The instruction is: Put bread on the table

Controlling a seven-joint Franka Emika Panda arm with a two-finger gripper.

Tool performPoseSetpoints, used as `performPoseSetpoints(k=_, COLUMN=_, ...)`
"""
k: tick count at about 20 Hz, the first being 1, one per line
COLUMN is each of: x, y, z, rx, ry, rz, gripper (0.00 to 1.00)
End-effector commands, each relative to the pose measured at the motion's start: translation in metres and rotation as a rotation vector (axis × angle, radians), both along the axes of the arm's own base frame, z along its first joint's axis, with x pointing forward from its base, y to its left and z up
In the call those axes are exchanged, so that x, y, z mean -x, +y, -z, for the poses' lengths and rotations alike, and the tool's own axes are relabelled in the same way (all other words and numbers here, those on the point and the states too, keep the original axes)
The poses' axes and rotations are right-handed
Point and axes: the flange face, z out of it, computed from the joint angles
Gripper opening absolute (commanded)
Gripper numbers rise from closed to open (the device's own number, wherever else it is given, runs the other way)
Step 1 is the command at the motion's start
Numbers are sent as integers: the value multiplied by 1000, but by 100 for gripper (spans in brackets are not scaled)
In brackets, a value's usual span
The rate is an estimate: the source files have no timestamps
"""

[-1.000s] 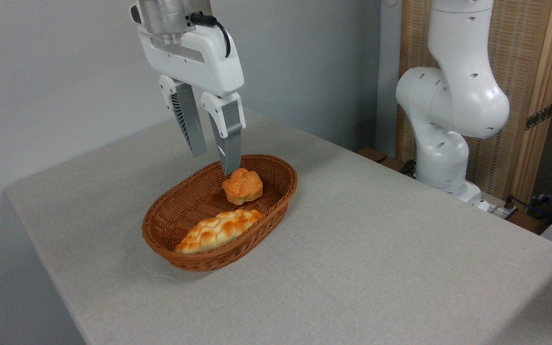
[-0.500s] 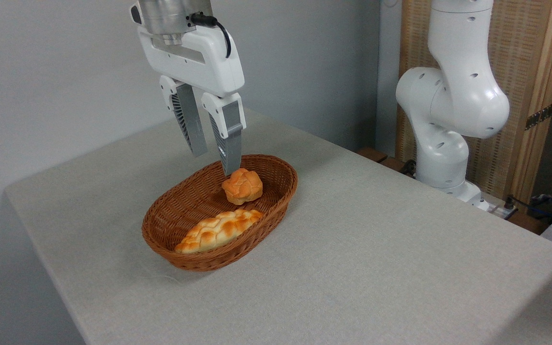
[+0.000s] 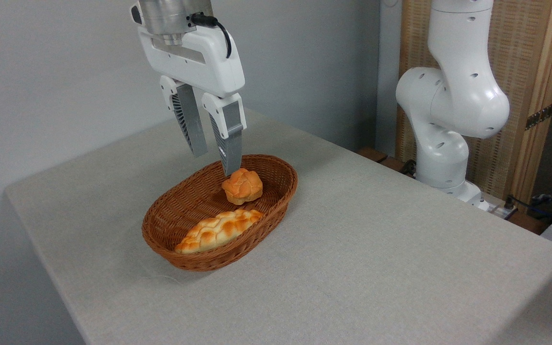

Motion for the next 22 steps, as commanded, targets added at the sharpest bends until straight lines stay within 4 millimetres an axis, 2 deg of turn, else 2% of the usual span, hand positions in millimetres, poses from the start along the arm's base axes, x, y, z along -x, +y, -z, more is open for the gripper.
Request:
performPoseSetpoints(k=1, x=3, y=-1, z=0, rx=15, ry=-3, rz=13, gripper=100)
performPoseSetpoints(k=7, x=15, y=-20, z=17, rx=16, ry=17, rz=47, gripper=100)
performPoseSetpoints(k=11, x=35, y=-53, z=52, rx=11, ry=17, rz=110, gripper=100)
performPoseSetpoints(k=15, x=46, y=-74, z=78, rx=13, ry=-12, rz=153, gripper=100)
performPoseSetpoints(k=22, x=53, y=-96, z=120, rx=-3, ry=-5, rz=205, gripper=100)
